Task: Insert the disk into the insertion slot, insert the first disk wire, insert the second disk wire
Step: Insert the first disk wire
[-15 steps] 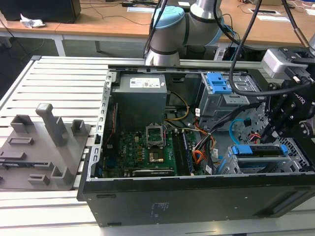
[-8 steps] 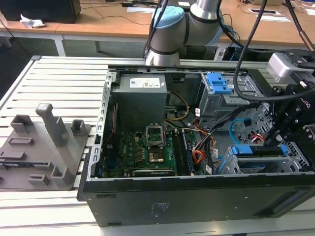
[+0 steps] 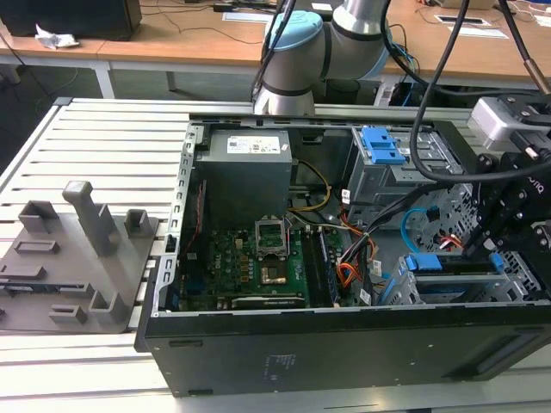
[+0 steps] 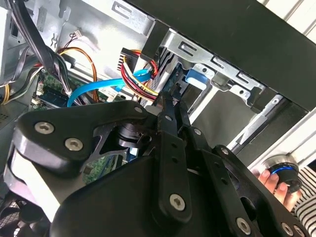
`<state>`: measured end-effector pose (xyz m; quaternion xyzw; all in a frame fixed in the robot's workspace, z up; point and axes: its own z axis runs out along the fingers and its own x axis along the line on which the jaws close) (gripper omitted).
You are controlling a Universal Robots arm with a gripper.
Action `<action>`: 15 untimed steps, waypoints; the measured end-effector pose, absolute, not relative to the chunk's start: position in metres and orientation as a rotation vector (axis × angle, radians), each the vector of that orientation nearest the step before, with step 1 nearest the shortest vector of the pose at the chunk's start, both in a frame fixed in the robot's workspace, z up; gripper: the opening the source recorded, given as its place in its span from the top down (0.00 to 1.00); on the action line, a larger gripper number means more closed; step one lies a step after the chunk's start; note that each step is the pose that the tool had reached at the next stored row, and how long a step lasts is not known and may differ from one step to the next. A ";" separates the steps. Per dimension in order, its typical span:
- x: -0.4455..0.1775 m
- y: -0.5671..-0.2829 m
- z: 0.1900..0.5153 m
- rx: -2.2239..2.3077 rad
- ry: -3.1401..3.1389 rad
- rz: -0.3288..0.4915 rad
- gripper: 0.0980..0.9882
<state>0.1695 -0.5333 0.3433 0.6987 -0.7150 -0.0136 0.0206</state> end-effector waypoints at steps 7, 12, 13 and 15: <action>0.172 -0.534 0.340 2.166 -2.217 -0.042 0.93; 0.172 -0.534 0.338 2.166 -2.217 -0.042 0.93; 0.172 -0.534 0.338 2.167 -2.217 -0.042 0.93; 0.172 -0.534 0.338 2.167 -2.217 -0.042 0.93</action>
